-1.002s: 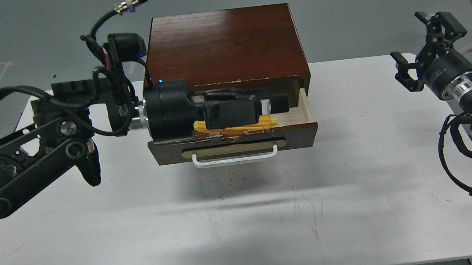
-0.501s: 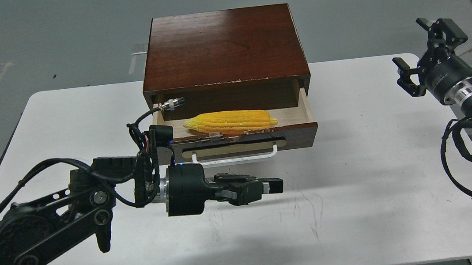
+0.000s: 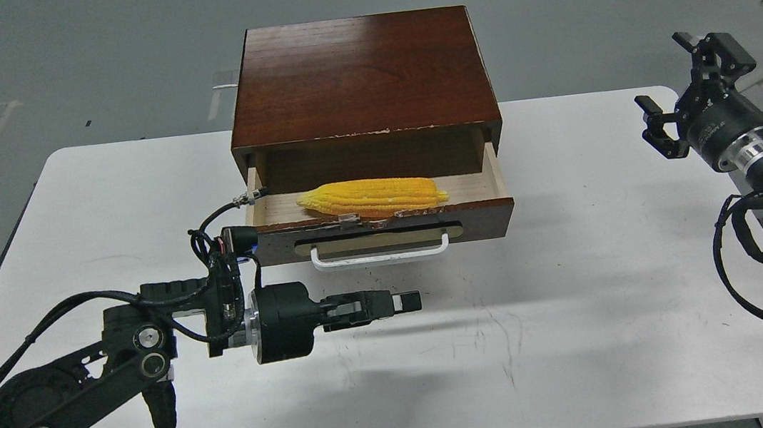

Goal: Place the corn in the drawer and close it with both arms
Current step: 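Bring the left gripper down in front of the drawer front, then push the drawer front with the left gripper toward the cabinet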

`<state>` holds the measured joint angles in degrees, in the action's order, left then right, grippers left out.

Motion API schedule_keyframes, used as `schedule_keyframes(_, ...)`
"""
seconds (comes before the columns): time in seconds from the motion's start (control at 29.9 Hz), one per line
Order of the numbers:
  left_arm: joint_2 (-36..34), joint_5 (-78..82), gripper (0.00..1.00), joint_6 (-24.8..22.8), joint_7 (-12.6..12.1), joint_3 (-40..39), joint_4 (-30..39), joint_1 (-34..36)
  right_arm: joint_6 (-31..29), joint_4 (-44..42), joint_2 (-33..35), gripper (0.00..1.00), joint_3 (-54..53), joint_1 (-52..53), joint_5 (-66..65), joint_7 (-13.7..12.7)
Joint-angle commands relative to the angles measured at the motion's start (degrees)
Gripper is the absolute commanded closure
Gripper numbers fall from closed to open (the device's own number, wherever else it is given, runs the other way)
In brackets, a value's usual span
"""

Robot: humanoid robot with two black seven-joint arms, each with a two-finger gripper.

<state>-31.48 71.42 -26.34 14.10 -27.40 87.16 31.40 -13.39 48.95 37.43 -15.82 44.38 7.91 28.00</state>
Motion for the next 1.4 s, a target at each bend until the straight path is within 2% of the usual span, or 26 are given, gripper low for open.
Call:
schedule_keyframes(0.0,0.0,-0.2,1.0,0.5,0.0,0.0,-0.9,-0.1,0.0,0.1,-0.1,0.0,0.0,-0.1,0.0,0.0)
schedule_keyframes(1.0,1.2,-2.5,1.0,3.9,0.0,-2.9,-6.4,-0.5,-0.1,0.4,-0.1,0.0,0.0,-0.2,0.0,0.0)
schedule_keyframes(1.37,2.5,-2.6,1.0,4.2,0.0,-4.8,-10.3,-0.5,-0.1,0.4,0.0,0.0,-0.1,-0.5,0.0,0.0)
